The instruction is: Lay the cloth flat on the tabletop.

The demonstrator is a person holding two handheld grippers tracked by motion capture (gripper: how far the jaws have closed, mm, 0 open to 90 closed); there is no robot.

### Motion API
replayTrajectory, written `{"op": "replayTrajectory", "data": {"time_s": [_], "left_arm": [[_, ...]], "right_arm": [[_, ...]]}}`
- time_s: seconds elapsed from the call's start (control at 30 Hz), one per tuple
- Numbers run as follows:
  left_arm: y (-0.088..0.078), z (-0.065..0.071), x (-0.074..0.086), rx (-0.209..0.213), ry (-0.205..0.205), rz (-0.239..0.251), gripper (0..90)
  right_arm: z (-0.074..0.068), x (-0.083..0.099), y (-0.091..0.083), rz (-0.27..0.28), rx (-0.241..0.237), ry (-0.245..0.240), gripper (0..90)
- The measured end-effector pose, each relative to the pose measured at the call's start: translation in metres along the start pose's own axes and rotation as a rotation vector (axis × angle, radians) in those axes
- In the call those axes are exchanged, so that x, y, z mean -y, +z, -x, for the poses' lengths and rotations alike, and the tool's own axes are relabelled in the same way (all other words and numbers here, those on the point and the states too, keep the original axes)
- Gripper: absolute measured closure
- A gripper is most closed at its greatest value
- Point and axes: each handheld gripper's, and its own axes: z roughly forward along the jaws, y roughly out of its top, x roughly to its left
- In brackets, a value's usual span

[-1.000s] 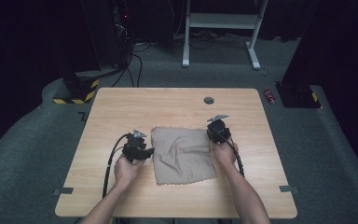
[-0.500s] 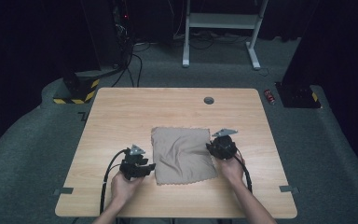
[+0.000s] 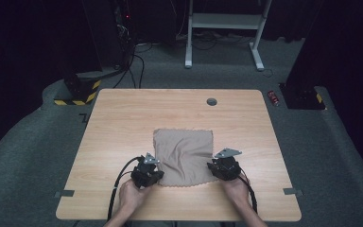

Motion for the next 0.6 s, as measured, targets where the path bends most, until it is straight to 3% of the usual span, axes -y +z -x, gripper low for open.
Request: {"op": "replayTrajectory", "data": {"time_s": [0.07,0.2,0.33,0.37,0.43,0.5,0.6], "left_arm": [[-0.006,0.0,-0.008,0.011,0.021,0.016,89.3],[-0.019,-0.004,-0.032,0.067,0.016,0.064,89.1],[-0.014,-0.004,-0.065,0.103,0.026,0.066,88.8],[-0.005,-0.003,-0.077,0.111,0.028,0.049,88.8],[0.007,-0.004,-0.088,0.132,0.016,0.031,88.5],[0.03,-0.002,-0.102,0.144,0.017,-0.005,88.0],[0.057,0.003,-0.112,0.087,0.057,-0.065,79.5]], "right_arm": [[-0.001,0.0,0.0,0.002,0.006,-0.016,67.6],[-0.001,0.001,0.001,0.008,0.019,-0.029,65.0],[-0.002,0.002,0.001,0.012,0.021,-0.024,65.0],[-0.002,0.002,0.001,0.012,0.021,-0.025,65.1],[-0.002,0.002,0.001,0.013,0.02,-0.026,65.1],[-0.002,0.002,0.001,0.012,0.019,-0.022,65.1],[-0.002,0.002,0.001,0.014,0.02,-0.02,65.1]]}}
